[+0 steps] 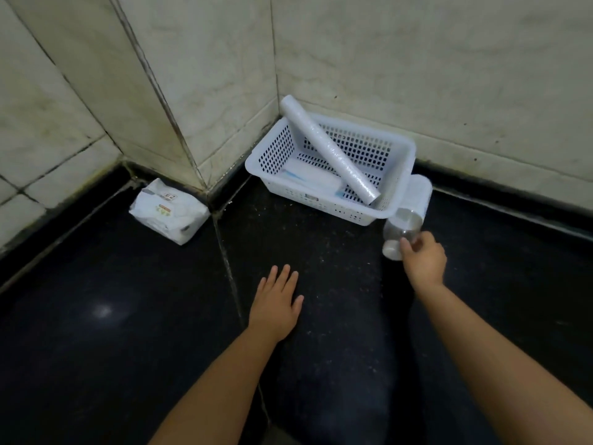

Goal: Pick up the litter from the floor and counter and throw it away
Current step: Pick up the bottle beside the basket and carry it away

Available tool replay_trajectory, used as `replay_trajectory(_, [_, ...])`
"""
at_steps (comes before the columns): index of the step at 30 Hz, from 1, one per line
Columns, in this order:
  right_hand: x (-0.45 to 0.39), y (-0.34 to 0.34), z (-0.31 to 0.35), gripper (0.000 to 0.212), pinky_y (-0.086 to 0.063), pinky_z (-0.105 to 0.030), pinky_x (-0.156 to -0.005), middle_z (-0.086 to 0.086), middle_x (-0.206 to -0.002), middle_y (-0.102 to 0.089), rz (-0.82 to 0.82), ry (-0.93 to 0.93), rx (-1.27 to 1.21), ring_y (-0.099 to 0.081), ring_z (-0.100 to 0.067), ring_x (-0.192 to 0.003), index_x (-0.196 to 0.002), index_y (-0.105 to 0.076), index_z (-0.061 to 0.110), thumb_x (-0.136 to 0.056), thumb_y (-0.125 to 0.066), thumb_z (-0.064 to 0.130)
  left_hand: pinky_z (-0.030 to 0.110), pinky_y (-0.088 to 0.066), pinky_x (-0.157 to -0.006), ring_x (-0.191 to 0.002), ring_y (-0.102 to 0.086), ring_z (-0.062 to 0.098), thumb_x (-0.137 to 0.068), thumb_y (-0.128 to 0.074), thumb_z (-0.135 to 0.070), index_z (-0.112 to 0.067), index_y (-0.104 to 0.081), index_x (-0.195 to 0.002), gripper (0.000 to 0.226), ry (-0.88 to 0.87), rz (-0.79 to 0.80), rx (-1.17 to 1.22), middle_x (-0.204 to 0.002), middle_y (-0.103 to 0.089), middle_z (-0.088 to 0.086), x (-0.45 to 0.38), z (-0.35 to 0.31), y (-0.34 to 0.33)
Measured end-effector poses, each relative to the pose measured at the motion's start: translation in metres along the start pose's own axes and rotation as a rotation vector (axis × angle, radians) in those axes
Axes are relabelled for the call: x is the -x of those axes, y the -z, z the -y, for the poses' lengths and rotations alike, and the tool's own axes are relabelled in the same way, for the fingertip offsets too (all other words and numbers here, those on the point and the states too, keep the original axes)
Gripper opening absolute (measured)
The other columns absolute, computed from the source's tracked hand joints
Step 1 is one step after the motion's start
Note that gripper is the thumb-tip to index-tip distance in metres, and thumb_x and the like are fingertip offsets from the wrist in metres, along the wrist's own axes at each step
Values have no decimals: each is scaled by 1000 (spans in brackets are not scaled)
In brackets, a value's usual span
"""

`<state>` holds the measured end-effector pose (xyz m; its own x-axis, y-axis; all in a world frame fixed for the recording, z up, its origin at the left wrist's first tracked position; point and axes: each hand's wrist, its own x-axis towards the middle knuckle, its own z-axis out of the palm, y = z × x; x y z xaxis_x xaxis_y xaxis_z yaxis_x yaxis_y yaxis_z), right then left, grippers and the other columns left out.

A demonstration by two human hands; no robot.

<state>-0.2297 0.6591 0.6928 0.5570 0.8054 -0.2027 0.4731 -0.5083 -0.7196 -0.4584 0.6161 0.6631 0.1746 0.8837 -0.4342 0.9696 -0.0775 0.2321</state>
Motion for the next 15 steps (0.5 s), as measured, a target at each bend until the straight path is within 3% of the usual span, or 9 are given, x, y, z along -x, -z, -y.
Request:
replay_trajectory(3, [26,14,-16,11,-43,-38,-82,-31,-106,-60,-61,-46,36,-57,-40,-100,-85,-53,1,-89,-56,11,35,-2,-123,-150,3,22,-103,-24,-33,-16,-7,-152,54,-17,-10,-19,-162,0,2,2,0,4])
replay_trajectory(5, [45,18,-20,28,-45,-37,-89,-29,-118,-55,-58,-14,107,-57,-39,-104,-108,-57,-2,-89,-58,19,37,-4,-123,-150,2,22,-103,-24,-33,-15,-6,-152,55,-29,0,-65,-162,0,3,3,-1,9])
replay_trajectory(8, [63,10,-14,50,-45,-40,-97,-22,-130,-42,58,109,293,-52,-39,-113,-139,-40,20,-92,-52,34,38,-5,-123,-150,3,21,-102,-25,-35,-15,-4,-152,57,-57,-28,-130,-162,1,3,8,-2,11])
replay_trajectory(11, [56,-7,2,55,-37,-45,-106,-22,-138,-33,155,102,435,-42,-40,-124,-145,-23,35,-94,-42,44,37,-4,-123,-150,5,20,-102,-25,-36,-14,-2,-152,59,-116,-45,-142,-162,3,3,18,-2,2])
replay_trajectory(15, [32,-24,12,51,-32,-48,-109,-24,-143,-30,167,36,427,-36,-41,-130,-144,-27,30,-96,-38,43,35,-1,-123,-150,7,18,-102,-23,-37,-13,1,-152,60,-169,11,-160,-162,7,3,21,2,-13])
